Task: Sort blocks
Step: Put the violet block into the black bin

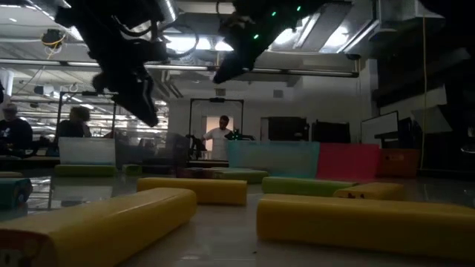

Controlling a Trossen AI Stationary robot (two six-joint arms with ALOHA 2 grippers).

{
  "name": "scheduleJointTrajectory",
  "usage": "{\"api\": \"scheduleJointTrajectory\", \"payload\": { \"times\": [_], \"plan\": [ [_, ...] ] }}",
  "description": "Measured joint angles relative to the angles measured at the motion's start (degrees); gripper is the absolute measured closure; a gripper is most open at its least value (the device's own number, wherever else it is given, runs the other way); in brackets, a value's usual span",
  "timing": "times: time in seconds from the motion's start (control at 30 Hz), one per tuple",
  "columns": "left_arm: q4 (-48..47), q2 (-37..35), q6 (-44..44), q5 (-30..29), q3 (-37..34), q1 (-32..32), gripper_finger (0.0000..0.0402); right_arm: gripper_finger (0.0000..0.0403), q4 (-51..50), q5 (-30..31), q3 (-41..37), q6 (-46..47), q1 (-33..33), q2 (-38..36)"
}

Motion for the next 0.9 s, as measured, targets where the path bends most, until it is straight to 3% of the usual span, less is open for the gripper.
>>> {"api": "scheduleJointTrajectory", "payload": {
  "times": [0.4,0.67,0.9],
  "plan": [
    [3.81,9.62,8.83,4.85,0.0,6.59,0.0223,0.0313,-21.95,1.34,-0.04,3.05,1.78,-10.44],
    [9.33,17.22,19.54,8.7,0.06,11.02,0.0228,0.0313,-28.37,1.37,-0.04,3.39,6.32,-11.16],
    [10.58,21.29,19.77,13.22,0.59,14.48,0.0229,0.0313,-29.85,1.36,-0.04,3.41,11.58,-11.16]
  ]
}}
